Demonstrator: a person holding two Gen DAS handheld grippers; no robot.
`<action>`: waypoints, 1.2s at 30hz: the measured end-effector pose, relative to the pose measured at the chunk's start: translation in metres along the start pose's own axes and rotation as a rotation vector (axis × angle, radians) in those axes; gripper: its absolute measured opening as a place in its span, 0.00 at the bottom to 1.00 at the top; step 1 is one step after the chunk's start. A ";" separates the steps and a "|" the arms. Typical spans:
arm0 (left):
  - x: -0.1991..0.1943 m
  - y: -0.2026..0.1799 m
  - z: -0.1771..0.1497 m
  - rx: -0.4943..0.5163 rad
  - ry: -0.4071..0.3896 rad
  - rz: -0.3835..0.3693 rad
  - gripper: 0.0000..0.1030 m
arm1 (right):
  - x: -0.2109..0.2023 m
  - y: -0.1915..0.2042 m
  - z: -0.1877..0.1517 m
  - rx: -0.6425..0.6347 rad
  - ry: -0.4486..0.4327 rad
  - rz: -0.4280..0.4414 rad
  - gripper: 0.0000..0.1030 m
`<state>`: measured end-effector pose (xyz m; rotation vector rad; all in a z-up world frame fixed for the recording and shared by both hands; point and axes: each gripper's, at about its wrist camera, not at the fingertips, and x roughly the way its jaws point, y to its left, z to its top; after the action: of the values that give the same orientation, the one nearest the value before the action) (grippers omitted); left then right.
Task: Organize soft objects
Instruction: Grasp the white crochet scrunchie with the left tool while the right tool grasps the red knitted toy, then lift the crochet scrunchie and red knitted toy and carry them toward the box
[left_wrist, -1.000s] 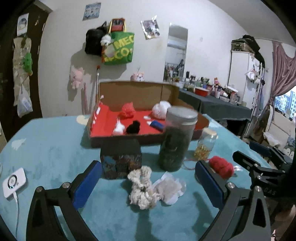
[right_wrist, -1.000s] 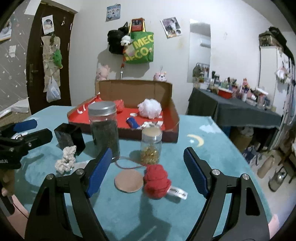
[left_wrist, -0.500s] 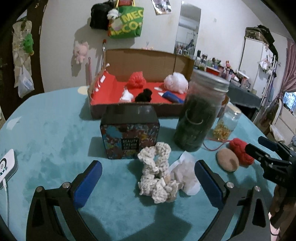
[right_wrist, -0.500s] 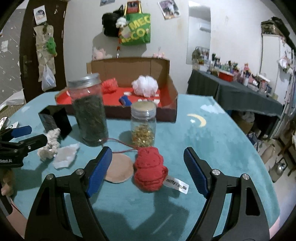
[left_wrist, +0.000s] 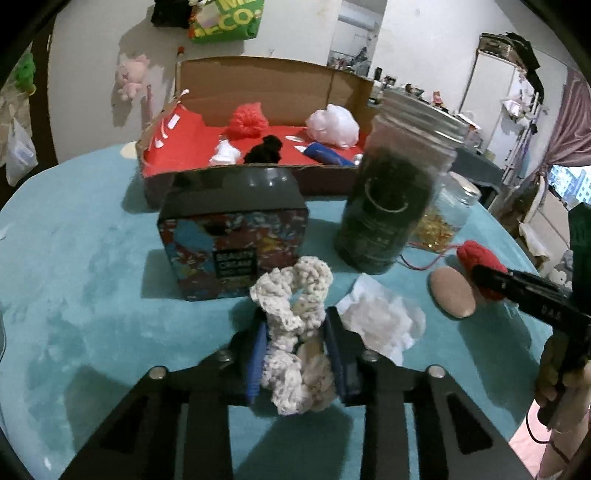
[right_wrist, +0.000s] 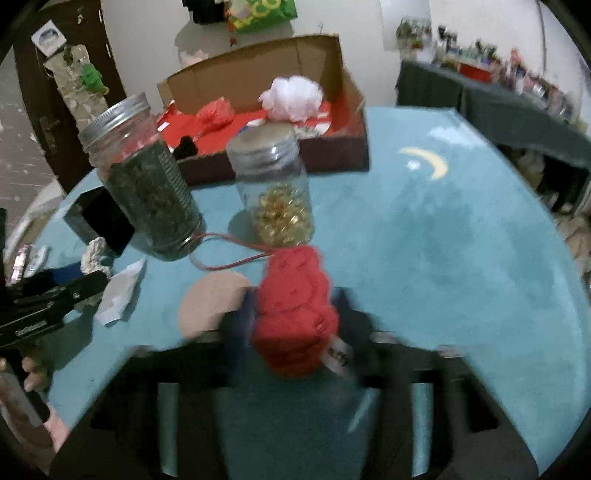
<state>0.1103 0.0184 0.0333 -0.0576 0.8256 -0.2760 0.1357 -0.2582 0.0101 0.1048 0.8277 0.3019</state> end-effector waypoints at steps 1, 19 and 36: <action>-0.001 -0.002 -0.001 0.007 -0.005 0.003 0.26 | -0.003 0.000 0.000 0.001 -0.015 0.004 0.33; -0.007 -0.040 0.015 0.092 -0.033 -0.126 0.26 | -0.020 0.062 -0.003 -0.104 -0.098 0.191 0.33; 0.003 -0.040 0.015 0.069 0.005 -0.151 0.26 | -0.004 0.063 -0.002 -0.096 -0.053 0.215 0.33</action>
<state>0.1146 -0.0215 0.0475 -0.0549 0.8178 -0.4472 0.1180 -0.1991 0.0247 0.1120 0.7492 0.5384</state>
